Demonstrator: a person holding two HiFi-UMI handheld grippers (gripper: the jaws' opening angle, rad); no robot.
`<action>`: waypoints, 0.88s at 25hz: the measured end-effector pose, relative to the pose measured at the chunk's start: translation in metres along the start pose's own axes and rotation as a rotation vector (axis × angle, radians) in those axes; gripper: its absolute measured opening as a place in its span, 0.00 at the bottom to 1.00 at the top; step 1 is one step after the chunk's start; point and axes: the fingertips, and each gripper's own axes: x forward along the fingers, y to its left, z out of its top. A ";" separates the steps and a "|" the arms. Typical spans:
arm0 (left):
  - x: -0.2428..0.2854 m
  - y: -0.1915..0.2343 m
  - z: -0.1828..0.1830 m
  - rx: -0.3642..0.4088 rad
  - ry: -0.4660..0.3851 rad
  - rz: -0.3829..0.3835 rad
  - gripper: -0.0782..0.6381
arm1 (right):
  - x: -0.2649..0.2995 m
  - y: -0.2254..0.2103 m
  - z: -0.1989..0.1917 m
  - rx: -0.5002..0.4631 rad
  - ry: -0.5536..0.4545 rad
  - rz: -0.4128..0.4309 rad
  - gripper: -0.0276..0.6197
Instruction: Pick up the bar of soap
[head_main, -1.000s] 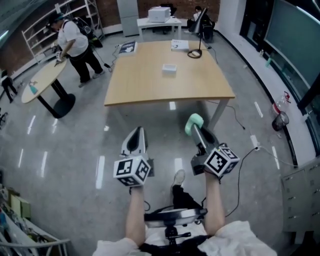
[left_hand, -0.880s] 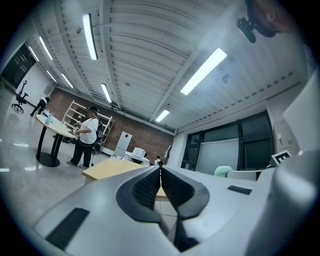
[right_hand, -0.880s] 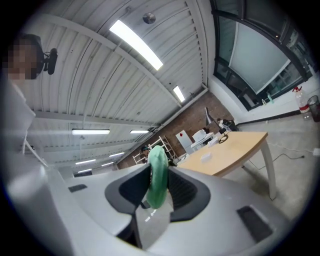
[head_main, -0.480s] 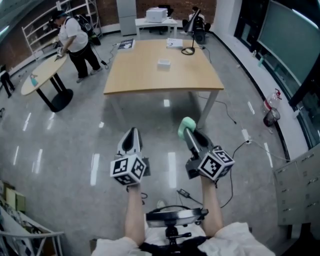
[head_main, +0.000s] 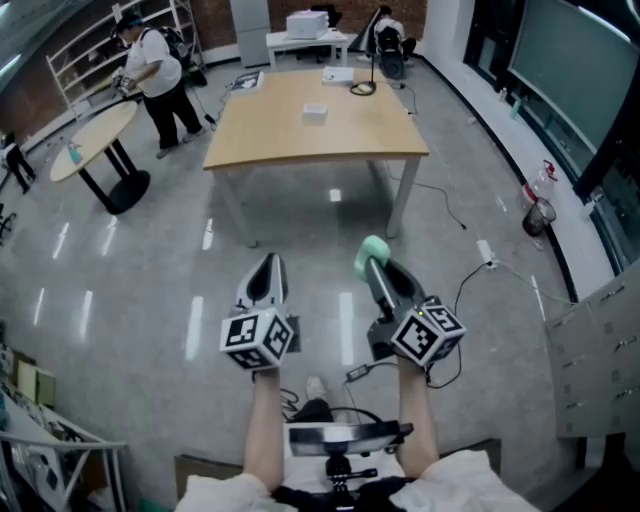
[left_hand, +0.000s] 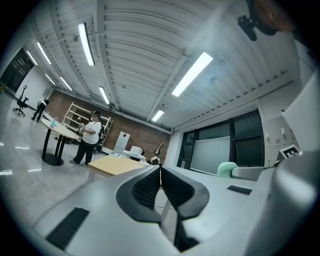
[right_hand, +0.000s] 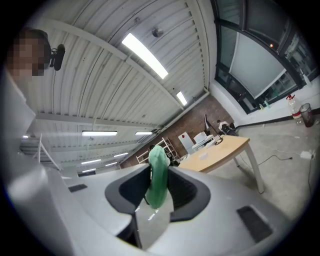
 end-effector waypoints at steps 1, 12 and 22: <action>-0.011 -0.007 0.001 0.002 -0.005 -0.002 0.13 | -0.011 0.006 0.001 0.004 -0.005 0.006 0.21; -0.072 -0.034 0.007 0.084 -0.007 -0.016 0.13 | -0.061 0.043 -0.012 -0.010 -0.003 0.018 0.21; -0.124 -0.008 0.030 0.106 -0.015 -0.017 0.13 | -0.067 0.098 -0.036 -0.031 0.002 -0.013 0.21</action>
